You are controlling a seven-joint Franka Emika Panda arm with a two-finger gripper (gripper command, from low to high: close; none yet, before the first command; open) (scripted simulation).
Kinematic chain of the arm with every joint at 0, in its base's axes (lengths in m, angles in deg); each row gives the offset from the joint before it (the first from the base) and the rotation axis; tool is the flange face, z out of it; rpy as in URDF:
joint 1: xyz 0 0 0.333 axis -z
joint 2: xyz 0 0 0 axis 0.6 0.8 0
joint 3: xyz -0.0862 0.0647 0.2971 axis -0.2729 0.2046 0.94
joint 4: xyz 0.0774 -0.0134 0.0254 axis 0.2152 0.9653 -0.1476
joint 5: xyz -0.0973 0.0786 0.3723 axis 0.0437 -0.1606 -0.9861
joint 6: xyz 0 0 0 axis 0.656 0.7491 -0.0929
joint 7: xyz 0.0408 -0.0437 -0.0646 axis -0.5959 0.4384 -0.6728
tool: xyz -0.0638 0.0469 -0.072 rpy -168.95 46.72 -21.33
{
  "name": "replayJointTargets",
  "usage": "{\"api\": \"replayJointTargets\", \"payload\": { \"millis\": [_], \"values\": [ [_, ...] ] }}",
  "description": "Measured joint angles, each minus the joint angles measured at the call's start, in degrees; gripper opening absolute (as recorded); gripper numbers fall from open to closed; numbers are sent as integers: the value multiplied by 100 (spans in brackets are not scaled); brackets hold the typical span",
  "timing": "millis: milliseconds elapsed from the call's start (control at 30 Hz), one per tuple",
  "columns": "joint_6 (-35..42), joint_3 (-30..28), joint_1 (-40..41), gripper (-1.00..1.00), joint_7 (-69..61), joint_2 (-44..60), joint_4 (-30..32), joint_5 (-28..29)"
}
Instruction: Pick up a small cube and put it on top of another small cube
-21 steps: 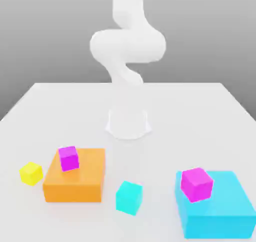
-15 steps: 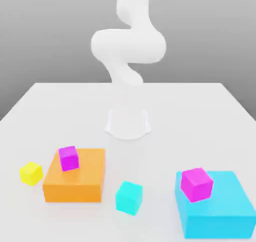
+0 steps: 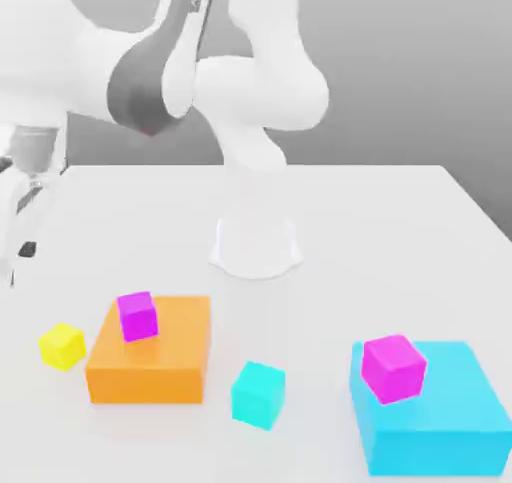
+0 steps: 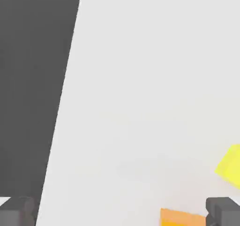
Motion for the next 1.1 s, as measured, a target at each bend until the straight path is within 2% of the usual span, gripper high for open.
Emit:
{"api": "replayJointTargets", "payload": {
  "millis": [167,367,400,633,833,900,1100],
  "values": [
    [-519,-178,458,0,761,876,398,-596],
    [-1455,97,707,0,627,2091,261,-1092],
    [-1597,139,745,-100,609,2269,227,-1113],
    [-1631,152,758,-100,610,2298,222,-1114],
    [-752,-50,618,-100,856,1199,441,-787],
    [-438,202,343,-100,902,921,378,-694],
    [479,1088,-1336,-100,791,286,24,-732]
  ]
}}
